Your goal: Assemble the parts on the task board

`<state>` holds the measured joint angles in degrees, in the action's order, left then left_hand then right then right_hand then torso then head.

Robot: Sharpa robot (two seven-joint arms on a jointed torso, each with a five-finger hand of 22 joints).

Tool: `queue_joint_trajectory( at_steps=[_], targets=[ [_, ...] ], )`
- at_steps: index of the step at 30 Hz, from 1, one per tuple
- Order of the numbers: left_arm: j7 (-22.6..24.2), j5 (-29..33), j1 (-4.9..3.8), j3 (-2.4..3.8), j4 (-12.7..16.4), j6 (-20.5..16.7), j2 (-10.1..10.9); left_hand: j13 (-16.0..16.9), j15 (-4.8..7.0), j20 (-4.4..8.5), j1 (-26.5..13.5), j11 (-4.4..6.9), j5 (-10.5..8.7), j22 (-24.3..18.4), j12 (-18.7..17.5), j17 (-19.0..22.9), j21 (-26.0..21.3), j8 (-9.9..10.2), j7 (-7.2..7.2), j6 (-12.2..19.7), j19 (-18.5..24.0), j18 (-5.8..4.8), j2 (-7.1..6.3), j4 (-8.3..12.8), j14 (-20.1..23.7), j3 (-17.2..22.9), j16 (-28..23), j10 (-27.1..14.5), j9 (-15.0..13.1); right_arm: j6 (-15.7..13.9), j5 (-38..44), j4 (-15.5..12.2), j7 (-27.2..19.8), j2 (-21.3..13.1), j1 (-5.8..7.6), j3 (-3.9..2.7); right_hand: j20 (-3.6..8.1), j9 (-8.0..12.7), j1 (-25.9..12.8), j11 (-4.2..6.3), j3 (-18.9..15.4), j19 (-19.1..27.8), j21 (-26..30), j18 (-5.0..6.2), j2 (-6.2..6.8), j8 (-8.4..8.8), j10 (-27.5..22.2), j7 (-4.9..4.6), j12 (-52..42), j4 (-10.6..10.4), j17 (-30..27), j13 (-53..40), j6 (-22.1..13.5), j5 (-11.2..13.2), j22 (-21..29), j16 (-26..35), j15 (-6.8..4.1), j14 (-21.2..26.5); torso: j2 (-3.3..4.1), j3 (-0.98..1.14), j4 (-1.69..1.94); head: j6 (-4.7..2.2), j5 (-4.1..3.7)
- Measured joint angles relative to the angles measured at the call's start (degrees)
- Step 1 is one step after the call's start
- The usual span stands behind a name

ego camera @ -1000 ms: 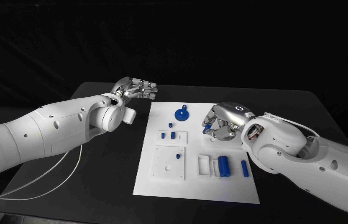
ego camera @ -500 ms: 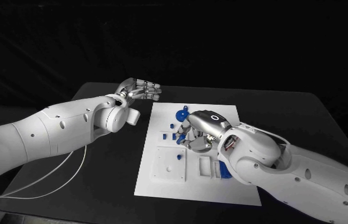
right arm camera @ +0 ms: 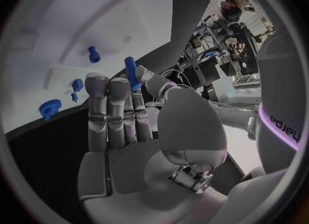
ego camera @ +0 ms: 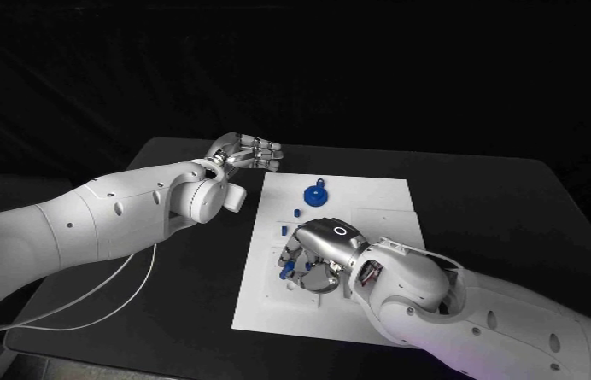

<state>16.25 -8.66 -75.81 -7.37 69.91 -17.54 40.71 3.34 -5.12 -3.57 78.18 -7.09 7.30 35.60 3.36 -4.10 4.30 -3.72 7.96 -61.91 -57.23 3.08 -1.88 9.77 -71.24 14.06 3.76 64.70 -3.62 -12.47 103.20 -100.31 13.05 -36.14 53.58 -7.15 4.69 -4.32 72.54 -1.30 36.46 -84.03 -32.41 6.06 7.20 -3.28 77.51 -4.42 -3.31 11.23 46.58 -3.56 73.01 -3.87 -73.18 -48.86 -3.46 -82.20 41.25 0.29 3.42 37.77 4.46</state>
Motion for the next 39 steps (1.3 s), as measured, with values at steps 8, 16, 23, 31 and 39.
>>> queue_joint_trajectory(
  at_steps=[8,16,23,31,39],
  targets=[
    [0.1,0.3,0.02,-0.02,-0.1,0.2,-0.2,0.0,0.00,-0.42,-0.4,0.43,-3.39,-1.8,0.0,0.0,0.0,0.0,0.00,0.0,0.0,0.01,0.38,-0.9,0.4,-1.2,0.0,0.8,0.0,0.1,0.1,0.5,-0.4,0.7,-0.65,0.84,0.00,0.0,-0.3,-0.22,0.1,0.0,0.0,0.01,-0.28,-0.23,0.2,0.21,0.0,0.2,0.1,0.0,0.2,-0.3,0.0,0.0,0.01,0.0,0.02,0.04,0.02,0.42,0.54],
    [0.2,0.5,0.02,-0.03,-0.2,0.7,-0.3,0.0,-0.01,-0.43,0.1,0.52,-3.49,-4.6,0.0,0.0,0.0,0.0,0.00,0.0,-0.4,0.01,0.91,-0.9,0.4,-1.9,0.0,1.3,0.0,0.2,0.3,0.6,-0.5,0.5,-0.77,1.07,-0.01,0.0,-0.3,-0.22,0.1,0.0,0.0,0.02,-0.28,-0.24,0.2,0.22,0.0,0.3,0.1,0.0,0.2,-0.3,0.0,0.0,0.01,0.0,0.06,0.07,-0.03,0.73,0.70],
    [0.2,0.5,0.02,-0.03,-0.2,1.0,-0.3,0.0,-0.01,-0.41,0.2,0.52,-3.49,-5.2,0.0,0.0,0.0,0.0,0.00,0.0,-0.4,0.01,0.91,-0.8,0.4,-1.9,0.0,1.3,0.0,0.3,0.7,0.4,-0.5,-0.2,-0.82,1.10,-0.01,-0.1,-0.3,-0.21,0.2,0.0,0.0,0.01,-0.28,-0.23,0.2,0.22,0.0,0.4,0.1,0.0,0.2,-0.3,0.0,0.0,0.02,0.0,0.06,0.14,-0.07,0.91,0.83],
    [0.2,0.6,0.03,-0.05,-0.3,1.1,-0.2,0.0,-0.01,-0.41,0.2,0.52,-3.14,-5.4,0.0,0.0,0.0,0.0,0.00,0.0,-0.4,0.01,0.91,-0.8,0.4,-1.9,0.0,1.3,0.0,0.4,1.3,-0.6,-0.4,-1.5,-0.83,1.11,-0.01,-0.1,-0.3,-0.21,0.2,0.0,0.0,-0.11,-0.28,-0.21,0.2,0.26,0.1,0.5,0.1,0.0,0.1,-0.3,0.0,0.0,0.09,-0.1,0.06,0.14,-0.07,0.90,0.79],
    [0.2,0.6,0.10,-0.08,-0.5,1.2,-0.2,0.0,-0.01,-0.41,0.2,0.52,-3.14,-5.5,0.0,0.0,0.0,0.0,0.00,0.0,-0.4,0.01,0.91,-0.8,0.4,-1.9,0.0,1.3,0.0,1.3,1.4,-1.2,-0.4,-2.4,-0.83,1.11,-0.02,-0.1,-0.5,-0.21,0.2,0.0,-0.3,-0.27,-0.51,-0.07,0.2,0.04,0.0,0.7,0.1,0.0,0.3,-0.3,0.0,0.0,0.10,-0.1,0.02,0.07,-0.09,0.83,0.64]
  ],
)
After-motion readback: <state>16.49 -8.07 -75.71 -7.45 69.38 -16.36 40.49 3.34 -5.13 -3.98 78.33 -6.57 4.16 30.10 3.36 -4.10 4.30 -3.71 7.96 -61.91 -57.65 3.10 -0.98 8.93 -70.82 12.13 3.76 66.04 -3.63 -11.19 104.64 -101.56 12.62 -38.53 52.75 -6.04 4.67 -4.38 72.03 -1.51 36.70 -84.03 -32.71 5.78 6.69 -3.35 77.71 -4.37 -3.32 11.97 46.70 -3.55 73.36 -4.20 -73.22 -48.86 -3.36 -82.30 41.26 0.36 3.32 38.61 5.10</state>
